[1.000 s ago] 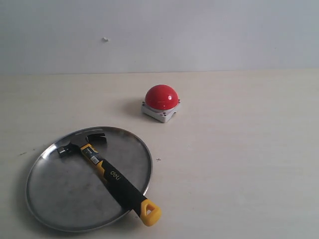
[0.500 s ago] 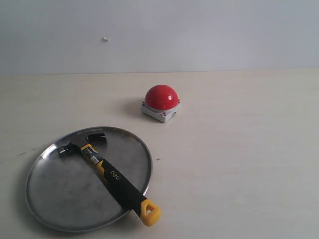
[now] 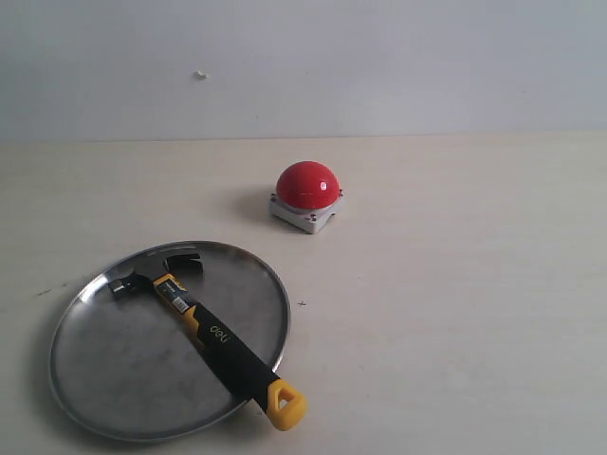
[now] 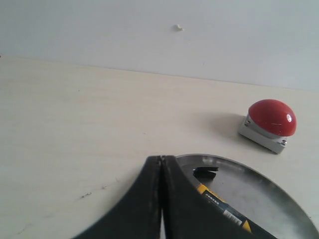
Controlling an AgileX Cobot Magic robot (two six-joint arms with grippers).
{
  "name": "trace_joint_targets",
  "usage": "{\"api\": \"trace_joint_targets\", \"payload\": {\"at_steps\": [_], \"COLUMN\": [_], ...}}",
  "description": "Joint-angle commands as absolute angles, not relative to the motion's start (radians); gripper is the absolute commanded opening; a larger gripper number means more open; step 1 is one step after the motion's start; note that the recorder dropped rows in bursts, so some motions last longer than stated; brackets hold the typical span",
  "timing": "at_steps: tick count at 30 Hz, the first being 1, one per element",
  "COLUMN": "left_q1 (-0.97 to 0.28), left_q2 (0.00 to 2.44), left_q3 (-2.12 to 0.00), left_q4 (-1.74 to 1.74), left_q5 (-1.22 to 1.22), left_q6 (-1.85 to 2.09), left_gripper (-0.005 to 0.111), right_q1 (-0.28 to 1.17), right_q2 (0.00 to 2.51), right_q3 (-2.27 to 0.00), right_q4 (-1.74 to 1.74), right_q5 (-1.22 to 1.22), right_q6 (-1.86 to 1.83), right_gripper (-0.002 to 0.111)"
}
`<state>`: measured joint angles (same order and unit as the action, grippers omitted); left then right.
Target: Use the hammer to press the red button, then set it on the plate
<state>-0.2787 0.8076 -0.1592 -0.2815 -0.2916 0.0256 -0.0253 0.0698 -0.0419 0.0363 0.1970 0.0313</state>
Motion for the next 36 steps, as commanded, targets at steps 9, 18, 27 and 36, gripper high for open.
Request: {"api": "trace_joint_targets", "payload": {"at_steps": [9,18,27,36], "left_q1": [-0.278,-0.278,-0.278,-0.278], "left_q2": [0.802,0.802,0.802,0.802], "left_q3": [-0.155,-0.155,-0.155,-0.155], "left_q4": [-0.279,-0.279,-0.279,-0.279], "left_q5": [-0.299,-0.299,-0.299,-0.299], "left_q6": [0.023,0.023,0.023,0.023], "left_gripper": [0.0,0.0,0.0,0.0], "right_q1": [-0.031,-0.031,-0.031,-0.031], "right_q2": [0.012,0.005,0.005,0.005], "right_q3": [0.0,0.0,0.0,0.0], "right_q4": [0.026,0.024,0.028,0.028], "right_q5": [0.284,0.282,0.282,0.282], "right_q6": [0.03,0.03,0.032,0.032], "right_gripper": [0.0,0.0,0.0,0.0]}}
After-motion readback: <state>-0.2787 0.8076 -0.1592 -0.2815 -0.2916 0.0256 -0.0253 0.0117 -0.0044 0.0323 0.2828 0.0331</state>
